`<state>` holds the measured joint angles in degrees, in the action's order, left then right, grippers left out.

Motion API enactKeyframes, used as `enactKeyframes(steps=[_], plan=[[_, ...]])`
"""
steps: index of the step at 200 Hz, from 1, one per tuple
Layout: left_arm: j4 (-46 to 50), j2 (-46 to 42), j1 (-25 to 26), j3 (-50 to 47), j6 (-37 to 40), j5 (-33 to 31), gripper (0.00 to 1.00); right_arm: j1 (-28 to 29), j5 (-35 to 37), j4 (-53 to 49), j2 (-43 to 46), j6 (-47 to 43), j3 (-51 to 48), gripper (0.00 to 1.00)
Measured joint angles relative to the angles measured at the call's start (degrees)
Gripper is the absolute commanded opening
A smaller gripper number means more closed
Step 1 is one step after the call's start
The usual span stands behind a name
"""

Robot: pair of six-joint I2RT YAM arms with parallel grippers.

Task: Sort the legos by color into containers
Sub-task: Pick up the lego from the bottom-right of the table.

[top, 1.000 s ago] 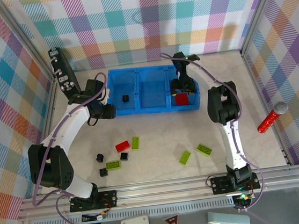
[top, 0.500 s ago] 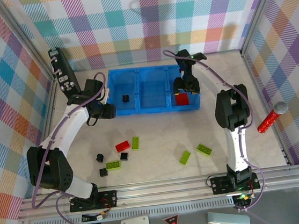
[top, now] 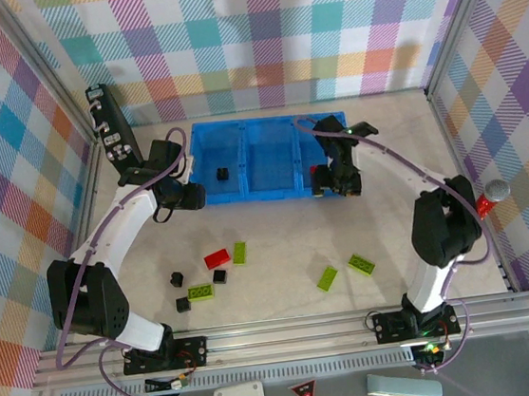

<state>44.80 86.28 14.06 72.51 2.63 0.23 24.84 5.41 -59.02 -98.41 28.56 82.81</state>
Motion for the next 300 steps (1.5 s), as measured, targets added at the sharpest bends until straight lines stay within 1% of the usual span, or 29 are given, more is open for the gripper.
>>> enactKeyframes(steps=[35,86,111,138,167,208,249,269,300], plan=[[0.02,0.00,0.00,0.00,-0.02,0.24,0.51,1.73,-0.11,2.01,8.44,7.45,-10.91,0.70],[0.04,0.00,0.00,0.00,-0.02,0.42,0.51,3.87,-0.52,4.20,20.70,22.32,-26.01,0.72],[0.04,0.00,0.00,0.00,0.00,0.79,0.52,4.79,-0.39,4.11,25.92,29.35,-31.78,0.72],[0.07,0.09,0.00,0.00,-0.02,0.96,0.52,5.60,-0.09,3.98,29.16,34.73,-36.24,0.72],[0.09,0.44,0.00,0.00,0.00,1.42,0.52,6.14,-0.55,4.61,30.58,37.55,-39.63,0.73],[0.07,0.59,0.00,0.00,-0.02,1.68,0.52,6.27,-1.46,7.02,30.36,37.90,-41.90,0.80],[0.09,1.09,0.00,0.00,-0.02,1.86,0.51,6.27,-1.92,9.70,27.30,36.96,-42.03,0.82],[0.11,1.27,0.00,0.00,-0.02,1.86,0.52,6.27,-2.08,11.02,26.08,36.61,-42.64,0.84],[0.13,1.40,0.00,0.00,-0.02,1.88,0.51,6.27,-2.03,12.24,23.63,36.13,-43.21,0.84]])
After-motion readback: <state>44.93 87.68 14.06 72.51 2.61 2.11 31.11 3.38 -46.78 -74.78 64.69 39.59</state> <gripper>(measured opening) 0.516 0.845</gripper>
